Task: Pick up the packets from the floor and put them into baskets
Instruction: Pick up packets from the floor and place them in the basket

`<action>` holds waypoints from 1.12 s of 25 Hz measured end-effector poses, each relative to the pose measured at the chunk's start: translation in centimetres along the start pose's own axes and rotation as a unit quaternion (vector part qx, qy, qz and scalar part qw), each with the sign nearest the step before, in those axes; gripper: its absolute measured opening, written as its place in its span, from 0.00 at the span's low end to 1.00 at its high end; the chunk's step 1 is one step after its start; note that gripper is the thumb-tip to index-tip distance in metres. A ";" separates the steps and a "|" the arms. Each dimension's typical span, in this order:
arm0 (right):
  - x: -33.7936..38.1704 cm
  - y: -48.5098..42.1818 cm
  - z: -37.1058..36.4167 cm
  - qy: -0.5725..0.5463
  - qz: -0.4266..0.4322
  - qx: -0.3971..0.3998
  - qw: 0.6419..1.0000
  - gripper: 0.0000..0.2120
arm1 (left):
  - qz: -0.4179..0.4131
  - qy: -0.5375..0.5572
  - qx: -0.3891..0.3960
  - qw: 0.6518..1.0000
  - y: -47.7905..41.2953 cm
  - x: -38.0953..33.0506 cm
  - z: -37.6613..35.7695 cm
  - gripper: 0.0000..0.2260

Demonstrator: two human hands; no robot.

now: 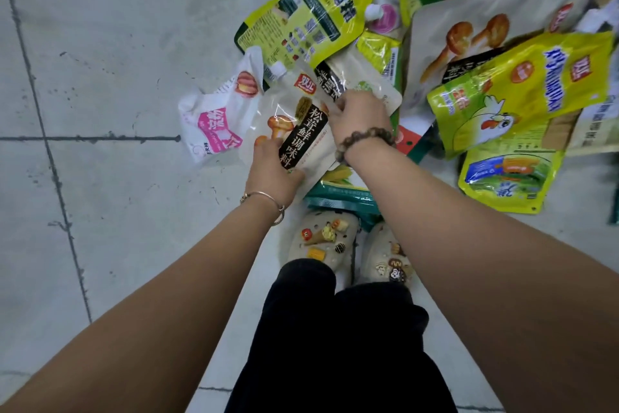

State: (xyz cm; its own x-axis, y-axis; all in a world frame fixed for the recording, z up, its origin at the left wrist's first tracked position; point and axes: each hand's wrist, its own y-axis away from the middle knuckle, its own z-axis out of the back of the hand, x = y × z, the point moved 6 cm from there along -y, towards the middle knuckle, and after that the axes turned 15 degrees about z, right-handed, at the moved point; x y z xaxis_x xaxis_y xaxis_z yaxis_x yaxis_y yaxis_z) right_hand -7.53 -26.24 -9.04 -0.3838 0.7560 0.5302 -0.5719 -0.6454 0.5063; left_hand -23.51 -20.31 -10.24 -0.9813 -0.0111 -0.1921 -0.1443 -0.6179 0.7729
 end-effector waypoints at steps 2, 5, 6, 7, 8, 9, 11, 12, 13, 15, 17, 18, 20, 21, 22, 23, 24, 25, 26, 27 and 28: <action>0.6 0.0 -0.3 -0.133 0.006 -0.023 0.991 0.08 | 0.001 0.035 0.002 0.999 0.1 0.7 0.3 0.30; 1.2 2.0 0.4 -0.322 0.023 -0.019 0.946 0.14 | 0.025 0.132 -0.006 0.991 0.0 1.3 2.4 0.36; 1.4 2.8 0.6 -0.345 0.025 0.007 0.938 0.13 | 0.031 0.156 0.000 0.987 -0.2 1.4 3.3 0.40; 1.5 3.5 0.9 -0.357 0.021 0.034 0.933 0.12 | 0.032 0.168 0.013 0.985 -0.4 1.4 4.0 0.44; 1.6 3.9 1.2 -0.376 0.017 0.062 0.924 0.12 | 0.029 0.169 0.030 0.985 -0.7 1.3 4.6 0.47; 1.7 4.2 1.4 -0.407 0.009 0.087 0.909 0.12 | 0.023 0.165 0.051 0.985 -1.0 1.0 5.2 0.48; 1.8 4.3 1.9 -0.508 -0.037 0.129 0.851 0.14 | 0.004 0.168 0.108 0.980 -1.5 0.2 5.7 0.47; 2.0 4.2 2.1 -0.555 -0.068 0.141 0.817 0.14 | -0.011 0.170 0.141 0.975 -1.8 -0.4 5.8 0.43; 2.1 4.0 2.5 -0.580 -0.092 0.140 0.797 0.13 | -0.023 0.169 0.177 0.969 -1.9 -0.9 5.7 0.37; 1.8 2.8 3.2 -0.608 -0.125 0.087 0.780 0.13 | -0.005 0.183 0.256 0.949 -2.0 -1.2 4.9 0.20; 1.6 1.5 3.4 -0.596 -0.144 0.014 0.790 0.14 | 0.065 0.244 0.302 0.919 -1.9 -0.4 4.0 0.12; 1.4 0.6 3.8 -0.523 -0.135 -0.019 0.841 0.14 | 0.092 0.287 0.307 0.903 -1.7 0.1 3.5 0.12; 1.0 -1.6 5.5 -0.262 -0.082 -0.082 0.958 0.16 | 0.113 0.366 0.267 0.884 -1.5 1.3 3.2 0.08; 1.1 -2.6 6.3 -0.156 -0.050 -0.109 0.980 0.21 | 0.121 0.403 0.235 0.876 -1.5 2.1 3.2 0.06; 1.3 -3.5 6.6 -0.087 -0.026 -0.110 0.990 0.26 | 0.134 0.442 0.205 0.863 -1.3 2.9 3.2 0.05; 1.4 -4.4 6.3 -0.025 -0.011 -0.084 0.996 0.30 | 0.153 0.478 0.178 0.847 -1.2 3.7 3.2 0.05; 1.5 -5.1 5.5 0.048 -0.004 -0.038 0.998 0.32 | 0.172 0.508 0.155 0.830 -1.1 4.4 3.1 0.05; 1.6 -5.5 4.5 0.116 -0.008 0.009 0.993 0.33 | 0.186 0.526 0.134 0.819 -1.1 5.0 3.0 0.04; 1.5 -5.9 3.6 0.152 -0.019 0.031 0.988 0.33 | 0.195 0.533 0.116 0.815 -1.0 5.4 3.0 0.04; 1.6 -6.1 3.1 0.161 -0.038 0.030 0.986 0.32 | 0.200 0.532 0.101 0.817 -1.0 5.7 3.0 0.04; 1.5 -6.3 2.8 0.158 -0.060 0.020 0.985 0.30 | 0.203 0.527 0.090 0.821 -0.9 5.8 3.0 0.04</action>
State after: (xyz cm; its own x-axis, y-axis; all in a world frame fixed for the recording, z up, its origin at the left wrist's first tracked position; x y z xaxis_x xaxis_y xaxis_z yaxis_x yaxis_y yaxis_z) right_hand -2.47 -21.40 -9.53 -0.5247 0.8198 0.2294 -0.6006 -0.5474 0.5827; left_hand -29.43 -17.45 -10.21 -0.3122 -0.9191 -0.2403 0.0570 -0.2706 0.9610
